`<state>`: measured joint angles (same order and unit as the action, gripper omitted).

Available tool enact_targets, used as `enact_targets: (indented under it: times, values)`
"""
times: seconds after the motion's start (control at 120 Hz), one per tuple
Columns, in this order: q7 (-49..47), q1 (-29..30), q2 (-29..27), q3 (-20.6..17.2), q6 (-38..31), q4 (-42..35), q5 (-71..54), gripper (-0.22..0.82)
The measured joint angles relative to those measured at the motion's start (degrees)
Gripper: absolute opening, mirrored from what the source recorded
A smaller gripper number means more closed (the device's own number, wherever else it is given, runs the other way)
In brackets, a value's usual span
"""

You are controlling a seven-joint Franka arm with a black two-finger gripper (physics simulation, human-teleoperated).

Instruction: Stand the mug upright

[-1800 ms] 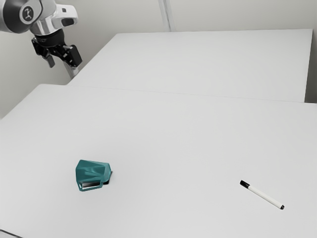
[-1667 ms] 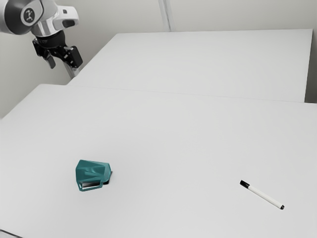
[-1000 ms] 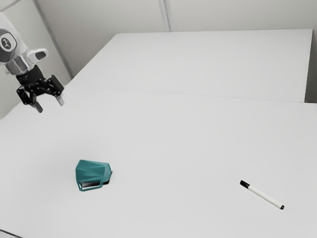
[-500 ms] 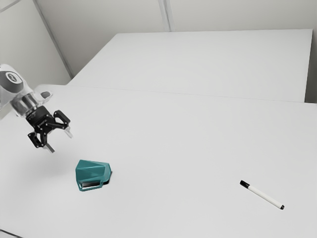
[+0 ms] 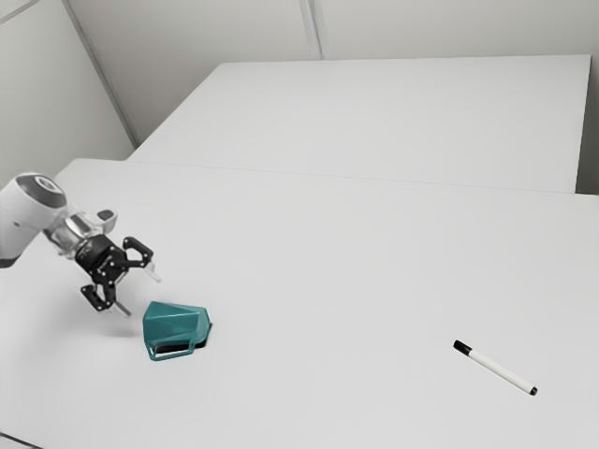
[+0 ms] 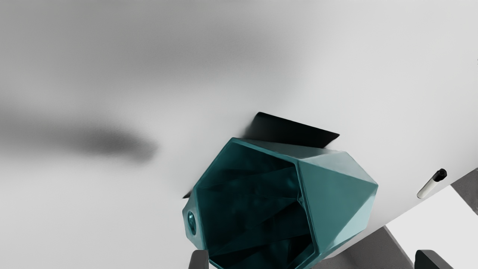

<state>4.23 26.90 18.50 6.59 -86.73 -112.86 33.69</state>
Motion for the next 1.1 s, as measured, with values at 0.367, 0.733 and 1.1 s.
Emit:
enact_targets:
  times: [0.367,0.733,1.1]
  values:
    - [-0.1,-1.3,3.3,-0.6,-1.7,-0.2,5.6,0.6]
    - [-0.4,-2.0,3.7,-2.4,-2.4,-0.2,6.8,0.2]
    - [-1.1,-3.4,2.6,-2.8,-2.6,0.0,6.7,-0.14]
